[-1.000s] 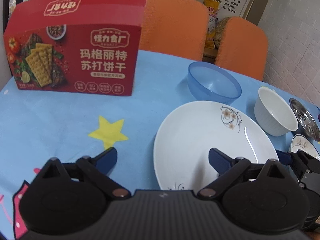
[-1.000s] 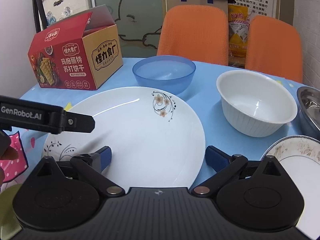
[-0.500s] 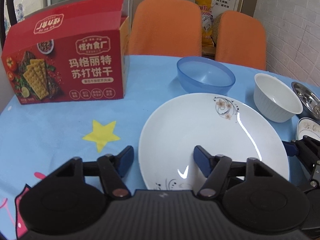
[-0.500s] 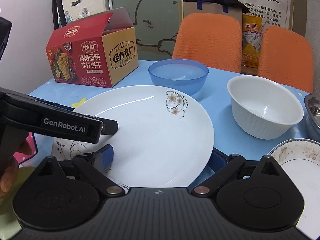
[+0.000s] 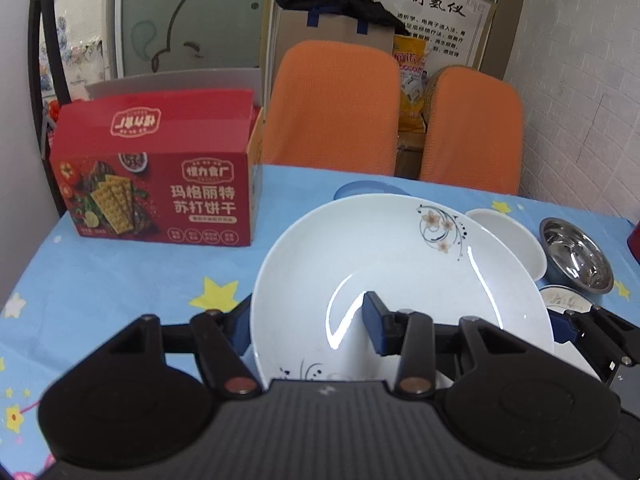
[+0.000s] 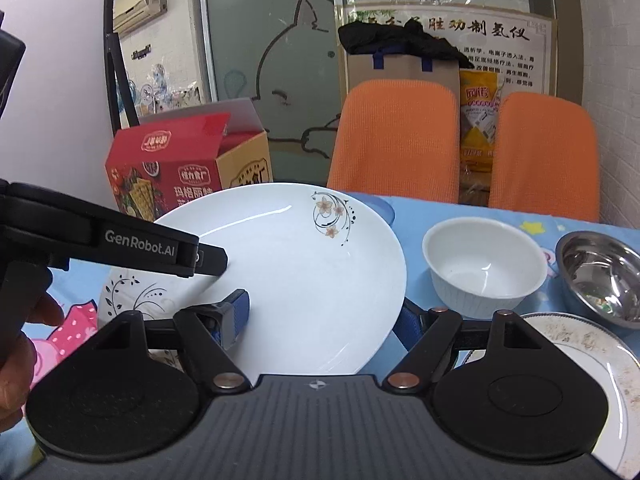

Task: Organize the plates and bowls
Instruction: 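Lift the white floral plate onto the green plate and open both grippers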

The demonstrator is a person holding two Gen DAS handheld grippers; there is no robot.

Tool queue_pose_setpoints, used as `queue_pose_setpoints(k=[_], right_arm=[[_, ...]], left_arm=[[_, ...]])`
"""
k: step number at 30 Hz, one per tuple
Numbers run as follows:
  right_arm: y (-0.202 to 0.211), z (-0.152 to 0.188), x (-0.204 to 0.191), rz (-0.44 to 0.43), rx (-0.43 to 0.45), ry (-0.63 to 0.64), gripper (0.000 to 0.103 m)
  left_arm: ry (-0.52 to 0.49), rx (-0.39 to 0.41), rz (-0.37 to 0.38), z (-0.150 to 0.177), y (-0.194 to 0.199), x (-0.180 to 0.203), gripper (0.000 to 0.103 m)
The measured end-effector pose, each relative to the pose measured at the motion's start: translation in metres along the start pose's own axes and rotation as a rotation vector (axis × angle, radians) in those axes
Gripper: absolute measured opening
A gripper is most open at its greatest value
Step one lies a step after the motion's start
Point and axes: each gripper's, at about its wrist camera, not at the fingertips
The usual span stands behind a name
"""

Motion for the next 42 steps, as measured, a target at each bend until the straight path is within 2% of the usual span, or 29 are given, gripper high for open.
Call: queue_pose_setpoints(k=[4, 8, 14, 18, 25, 29, 33, 35, 37, 39, 42], right_arm=[[0.025, 0.014, -0.01, -0.02, 0.013, -0.007, 0.103], [0.043, 0.037, -0.024, -0.049, 0.003, -0.019, 0.103], [0.053, 0.074, -0.045, -0.068, -0.056, -0.026, 0.103], [0.052, 0.092, -0.055, -0.059, -0.098, -0.011, 0.103], [0.051, 0.101, -0.06, -0.035, -0.092, 0.025, 0.103], [0.05, 0.106, -0.062, -0.03, -0.097, 0.057, 0.103], [0.05, 0.107, -0.047, -0.069, -0.113, -0.018, 0.103], [0.058, 0.107, -0.043, -0.031, -0.07, -0.024, 0.103], [0.067, 0.105, -0.036, -0.017, -0.025, -0.047, 0.103], [0.074, 0.103, -0.026, -0.048, -0.003, -0.089, 0.103], [0.078, 0.103, -0.015, -0.072, 0.005, -0.128, 0.103]], left_arm=[[0.001, 0.018, -0.001, 0.023, 0.027, -0.001, 0.042], [0.026, 0.0, -0.007, 0.057, 0.044, -0.008, 0.042], [0.067, -0.063, -0.009, 0.11, 0.048, -0.022, 0.042], [0.081, -0.093, -0.003, 0.134, 0.043, -0.028, 0.042], [0.091, -0.084, 0.026, 0.143, 0.038, -0.032, 0.043], [0.108, -0.092, 0.053, 0.148, 0.033, -0.034, 0.049], [0.096, -0.025, 0.045, 0.148, 0.046, -0.031, 0.069], [0.082, 0.039, 0.005, 0.145, 0.059, -0.029, 0.078], [0.068, 0.091, -0.025, 0.142, 0.072, -0.027, 0.078], [0.062, 0.116, -0.035, 0.138, 0.081, -0.024, 0.078], [0.055, 0.11, -0.011, 0.135, 0.084, -0.017, 0.078]])
Point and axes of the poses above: each gripper's, at about its wrist camera, not at the fingertips, and y roughly against the way its jaws point, x to its right, z to its underside, and after that the axes turned 11 degrees about -x, right-handed
